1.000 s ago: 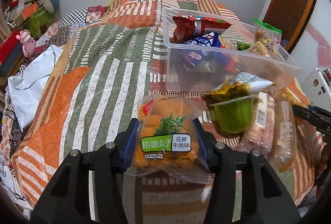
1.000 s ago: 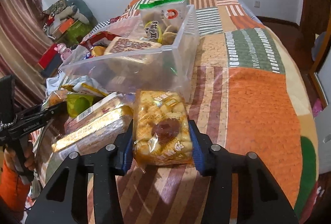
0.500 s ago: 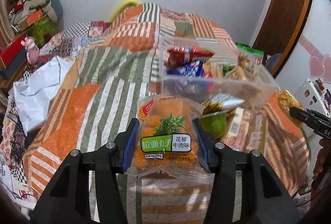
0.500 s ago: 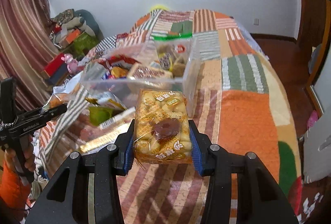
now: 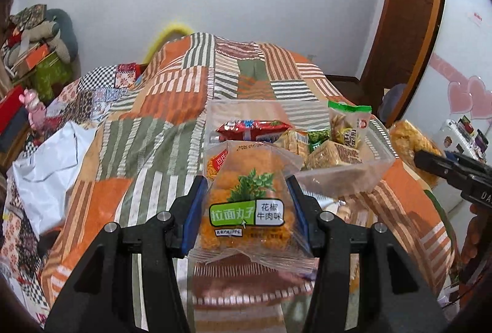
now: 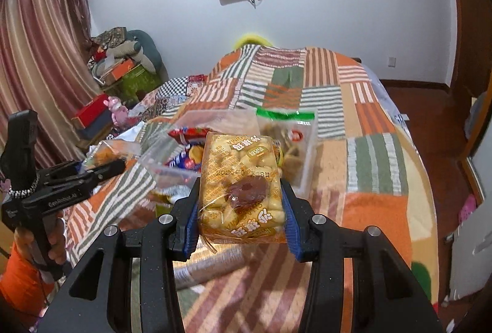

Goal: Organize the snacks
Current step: 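Carry the meatball bag and bread pack over the box and release both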

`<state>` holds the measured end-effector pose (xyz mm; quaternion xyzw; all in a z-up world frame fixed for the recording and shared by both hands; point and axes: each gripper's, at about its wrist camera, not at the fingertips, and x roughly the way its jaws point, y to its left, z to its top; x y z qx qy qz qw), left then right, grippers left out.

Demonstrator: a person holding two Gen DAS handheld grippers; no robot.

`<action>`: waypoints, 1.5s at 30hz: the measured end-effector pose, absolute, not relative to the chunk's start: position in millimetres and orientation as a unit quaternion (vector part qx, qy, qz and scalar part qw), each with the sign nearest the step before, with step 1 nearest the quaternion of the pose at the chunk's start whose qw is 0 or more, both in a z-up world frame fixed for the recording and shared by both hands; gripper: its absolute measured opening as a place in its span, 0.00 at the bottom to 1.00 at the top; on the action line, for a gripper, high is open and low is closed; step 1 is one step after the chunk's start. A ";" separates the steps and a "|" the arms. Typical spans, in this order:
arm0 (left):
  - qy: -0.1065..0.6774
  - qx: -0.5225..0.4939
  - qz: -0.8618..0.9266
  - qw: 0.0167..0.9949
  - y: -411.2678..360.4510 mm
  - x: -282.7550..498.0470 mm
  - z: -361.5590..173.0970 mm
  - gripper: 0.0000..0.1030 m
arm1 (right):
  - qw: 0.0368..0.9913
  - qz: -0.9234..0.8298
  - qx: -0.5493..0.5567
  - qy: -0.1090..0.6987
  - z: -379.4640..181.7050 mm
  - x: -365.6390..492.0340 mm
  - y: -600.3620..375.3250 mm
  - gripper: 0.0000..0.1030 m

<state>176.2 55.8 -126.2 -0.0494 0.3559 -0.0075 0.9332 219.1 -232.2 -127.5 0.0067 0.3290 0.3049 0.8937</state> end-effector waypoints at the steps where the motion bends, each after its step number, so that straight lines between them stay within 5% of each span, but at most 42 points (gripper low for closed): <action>1: 0.358 -0.047 -0.009 0.933 54.8 181.4 -127.2 0.49 | 0.894 0.306 0.006 0.328 -126.7 221.4 -230.8 0.41; 31: 0.379 -0.004 -0.010 0.925 43.8 265.0 -160.6 0.50 | 0.871 0.322 -0.026 0.371 -147.6 302.3 -147.2 0.41; 37: 0.388 -0.010 -0.017 0.921 45.1 263.8 -163.0 0.64 | 0.865 0.323 -0.038 0.382 -153.6 304.4 -141.9 0.42; 45: 0.381 -0.021 -0.020 0.924 47.4 253.4 -153.4 0.66 | 0.862 0.331 -0.024 0.382 -144.2 301.3 -149.6 0.43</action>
